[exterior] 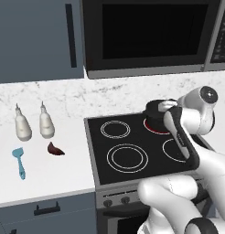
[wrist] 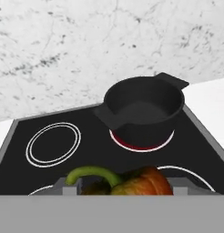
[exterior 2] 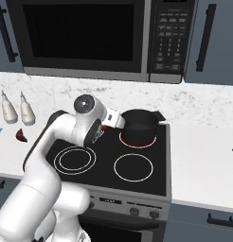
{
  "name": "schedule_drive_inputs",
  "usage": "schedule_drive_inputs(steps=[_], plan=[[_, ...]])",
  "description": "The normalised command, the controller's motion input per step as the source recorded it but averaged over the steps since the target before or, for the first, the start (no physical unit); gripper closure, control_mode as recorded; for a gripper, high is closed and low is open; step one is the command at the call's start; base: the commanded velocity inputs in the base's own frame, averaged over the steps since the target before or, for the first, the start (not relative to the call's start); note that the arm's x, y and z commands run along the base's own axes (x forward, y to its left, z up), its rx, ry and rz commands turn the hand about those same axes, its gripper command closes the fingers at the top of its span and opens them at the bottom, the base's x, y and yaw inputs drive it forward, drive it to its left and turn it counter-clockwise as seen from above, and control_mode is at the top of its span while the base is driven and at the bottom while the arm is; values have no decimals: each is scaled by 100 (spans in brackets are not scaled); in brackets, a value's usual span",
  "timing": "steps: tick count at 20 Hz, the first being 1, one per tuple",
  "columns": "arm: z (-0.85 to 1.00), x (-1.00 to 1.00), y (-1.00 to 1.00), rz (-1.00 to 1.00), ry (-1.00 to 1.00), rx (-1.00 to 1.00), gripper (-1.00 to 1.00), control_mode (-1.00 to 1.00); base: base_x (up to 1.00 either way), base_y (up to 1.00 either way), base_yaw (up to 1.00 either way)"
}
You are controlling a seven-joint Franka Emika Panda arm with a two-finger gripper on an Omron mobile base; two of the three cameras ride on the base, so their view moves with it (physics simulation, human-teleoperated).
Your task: Put the bell pepper and potato in the pot. Retrieve the spatula and lightly stir the vegetables in the pot.
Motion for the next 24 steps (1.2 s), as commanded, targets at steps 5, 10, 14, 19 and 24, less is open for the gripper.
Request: schedule_drive_inputs(steps=[5,10,14,19,24], plan=[[-1,48,-72,-4,0,0,100,-100,0,0,0],[0,75,-31,-3,5,0,100,-100,0,0,0],[-7,65,-11,-3,9,0,100,-100,0,0,0],[-40,43,-21,-1,2,0,100,-100,0,0,0],[-60,27,-25,0,0,0,100,-100,0,0,0]])
